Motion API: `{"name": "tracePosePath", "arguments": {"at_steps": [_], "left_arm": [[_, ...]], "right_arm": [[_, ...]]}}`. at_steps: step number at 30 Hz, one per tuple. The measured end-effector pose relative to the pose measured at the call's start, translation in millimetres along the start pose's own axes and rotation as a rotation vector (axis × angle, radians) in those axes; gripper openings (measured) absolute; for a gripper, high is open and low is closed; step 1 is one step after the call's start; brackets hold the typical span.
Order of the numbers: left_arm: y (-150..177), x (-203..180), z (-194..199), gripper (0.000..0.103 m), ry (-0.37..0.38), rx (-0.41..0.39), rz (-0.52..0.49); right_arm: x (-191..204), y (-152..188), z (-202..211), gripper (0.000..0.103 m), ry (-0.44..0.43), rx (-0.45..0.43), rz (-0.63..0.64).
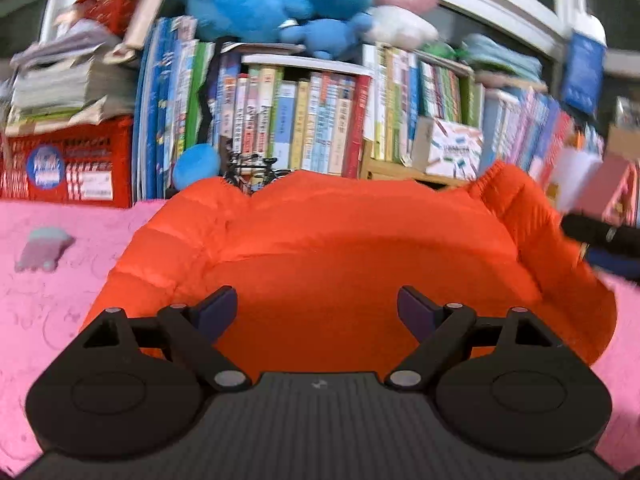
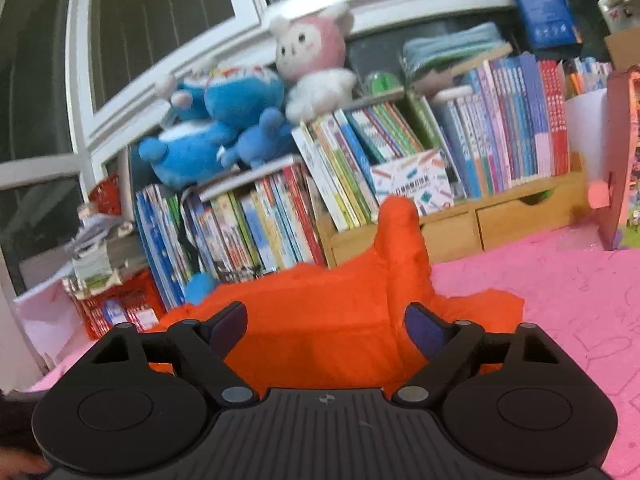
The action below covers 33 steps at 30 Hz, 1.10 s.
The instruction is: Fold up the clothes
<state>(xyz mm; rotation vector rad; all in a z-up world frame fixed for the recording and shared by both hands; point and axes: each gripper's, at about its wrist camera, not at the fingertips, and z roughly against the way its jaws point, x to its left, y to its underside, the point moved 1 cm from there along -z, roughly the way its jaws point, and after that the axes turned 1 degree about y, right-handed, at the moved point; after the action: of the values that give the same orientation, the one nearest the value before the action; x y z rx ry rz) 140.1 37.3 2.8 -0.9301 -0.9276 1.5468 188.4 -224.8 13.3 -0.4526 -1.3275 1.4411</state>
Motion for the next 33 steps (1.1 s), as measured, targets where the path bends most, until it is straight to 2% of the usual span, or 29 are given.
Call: {"name": "tracePosePath", "arguments": {"at_steps": [3,6,9,11,13,15,16,17,18,20,21,23,25,27,29,33], "left_arm": [[7,10,10,0.088,-0.048,-0.024,-0.039],[13,53,26,0.089,-0.101,-0.04,0.022],[16,107,34,0.089,-0.133,-0.017,0.139],[20,141,32,0.089,-0.108,0.019,0.265],[25,158,31,0.089,-0.025,0.029,0.333],[29,158,22,0.089,0.055,0.061,0.344],[31,156,17,0.089,0.087,0.082,0.347],[34,154,12,0.089,0.12,0.102,0.349],[36,152,7,0.084,0.152,0.122,0.352],[37,151,5,0.055,0.194,0.11,0.389],[37,151,5,0.04,0.243,0.098,0.417],[37,150,8,0.034,0.258,0.096,0.414],[36,150,13,0.024,0.278,0.093,0.404],[35,153,19,0.02,0.311,0.093,0.423],[34,155,29,0.019,0.355,0.09,0.453],[30,147,60,0.019,0.385,0.072,0.367]], "right_arm": [[-12,3,11,0.096,0.036,0.005,-0.006],[-24,6,21,0.098,0.072,0.01,-0.012],[-48,11,27,0.1,0.069,0.056,-0.037],[-66,15,30,0.101,0.062,0.093,-0.057],[-83,19,33,0.101,0.055,0.13,-0.077],[-91,21,26,0.1,0.037,0.168,-0.1],[-92,22,19,0.098,0.027,0.188,-0.119],[-93,22,14,0.09,0.014,0.204,-0.146],[-95,23,11,0.085,0.001,0.21,-0.181],[-98,24,5,0.053,-0.025,0.221,-0.25],[-100,25,2,0.047,-0.038,0.227,-0.285],[-103,27,-2,0.03,-0.067,0.234,-0.348],[-105,27,3,0.024,-0.098,0.222,-0.38],[-110,27,11,0.021,-0.135,0.209,-0.421],[-114,23,20,0.019,-0.176,0.189,-0.462],[-112,14,45,0.019,-0.223,0.163,-0.466]]}}
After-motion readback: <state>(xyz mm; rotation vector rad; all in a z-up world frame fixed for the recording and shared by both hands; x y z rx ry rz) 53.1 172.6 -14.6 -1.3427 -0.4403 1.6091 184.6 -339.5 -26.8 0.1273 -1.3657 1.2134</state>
